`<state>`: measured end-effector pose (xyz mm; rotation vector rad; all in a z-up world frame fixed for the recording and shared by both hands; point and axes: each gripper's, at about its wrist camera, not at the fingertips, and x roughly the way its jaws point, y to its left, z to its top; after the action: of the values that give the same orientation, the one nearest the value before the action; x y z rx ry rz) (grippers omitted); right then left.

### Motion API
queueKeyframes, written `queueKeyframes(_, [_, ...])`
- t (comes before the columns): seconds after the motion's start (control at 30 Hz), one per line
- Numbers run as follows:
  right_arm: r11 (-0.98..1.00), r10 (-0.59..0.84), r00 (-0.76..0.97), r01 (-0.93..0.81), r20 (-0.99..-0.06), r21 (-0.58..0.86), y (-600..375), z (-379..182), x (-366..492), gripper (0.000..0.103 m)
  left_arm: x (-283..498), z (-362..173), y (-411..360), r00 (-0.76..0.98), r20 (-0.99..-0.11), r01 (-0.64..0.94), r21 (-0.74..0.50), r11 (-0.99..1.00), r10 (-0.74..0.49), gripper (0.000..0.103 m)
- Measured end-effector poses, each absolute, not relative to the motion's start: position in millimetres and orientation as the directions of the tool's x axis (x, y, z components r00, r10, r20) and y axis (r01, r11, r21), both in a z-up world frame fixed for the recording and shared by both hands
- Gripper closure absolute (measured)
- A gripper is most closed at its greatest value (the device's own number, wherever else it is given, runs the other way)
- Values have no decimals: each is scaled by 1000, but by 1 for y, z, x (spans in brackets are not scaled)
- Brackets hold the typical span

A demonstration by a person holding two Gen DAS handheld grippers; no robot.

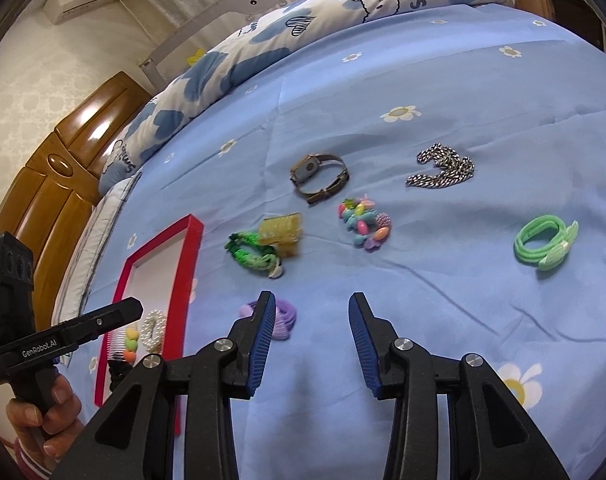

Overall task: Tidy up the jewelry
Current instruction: 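Return both tools to the jewelry and grasp the green braided hair tie with left tool, then grasp the pastel beaded hair clip with the right tool while the left tool holds the green tie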

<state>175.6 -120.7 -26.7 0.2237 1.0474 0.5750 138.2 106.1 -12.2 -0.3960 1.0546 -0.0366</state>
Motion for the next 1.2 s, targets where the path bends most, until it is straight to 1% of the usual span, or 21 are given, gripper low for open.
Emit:
queueKeyframes(0.1, [838, 537, 370, -339, -758, 428, -122, -30, 186, 60, 152, -15, 101, 487, -844, -141, -328, 934, -223, 56])
queueKeyframes(0.13, [840, 533, 371, -338, -760, 424, -122, -31, 190, 60, 157, -15, 99, 485, -845, -132, -326, 936, -226, 55])
queueKeyframes(0.17, [842, 530, 372, -338, -762, 420, -122, -32, 195, 60, 163, -17, 96, 479, -847, -120, -323, 939, -230, 50])
queueKeyframes(0.2, [844, 526, 372, -339, -765, 415, -122, -33, 199, 60, 169, -18, 93, 477, -850, -114, -315, 942, -226, 50])
queueKeyframes(0.3, [850, 515, 371, -339, -772, 404, -122, -37, 212, 60, 183, -24, 87, 460, -860, -100, -295, 950, -219, 50])
queueKeyframes(0.73, [861, 485, 333, -345, -808, 374, -112, -69, 248, 60, 234, -77, 87, 352, -926, -148, -199, 969, -136, 51])
queueKeyframes(0.8, [862, 480, 339, -355, -809, 363, -110, -70, 247, 60, 235, -80, 87, 354, -925, -148, -201, 968, -138, 57])
queueKeyframes(0.83, [865, 471, 344, -360, -812, 349, -108, -70, 246, 62, 235, -80, 87, 356, -925, -145, -197, 970, -135, 60])
queueKeyframes(0.87, [868, 463, 349, -366, -814, 337, -107, -70, 246, 68, 235, -79, 86, 359, -921, -134, -210, 969, -150, 77])
queueKeyframes(0.9, [870, 454, 353, -372, -818, 323, -105, -70, 244, 74, 235, -79, 85, 357, -919, -128, -226, 966, -168, 81])
queueKeyframes(0.93, [872, 449, 352, -371, -821, 317, -105, -70, 243, 87, 235, -78, 85, 359, -918, -125, -225, 966, -168, 83])
queueKeyframes(1.0, [872, 453, 356, -368, -817, 323, -106, -70, 241, 89, 231, -75, 84, 371, -913, -115, -225, 968, -169, 94])
queueKeyframes(1.03, [872, 455, 362, -366, -814, 325, -107, -68, 240, 89, 229, -72, 85, 377, -911, -114, -226, 967, -169, 97])
queueKeyframes(1.2, [861, 486, 389, -365, -783, 353, -115, -50, 229, 89, 211, -55, 88, 419, -885, -115, -272, 956, -201, 97])
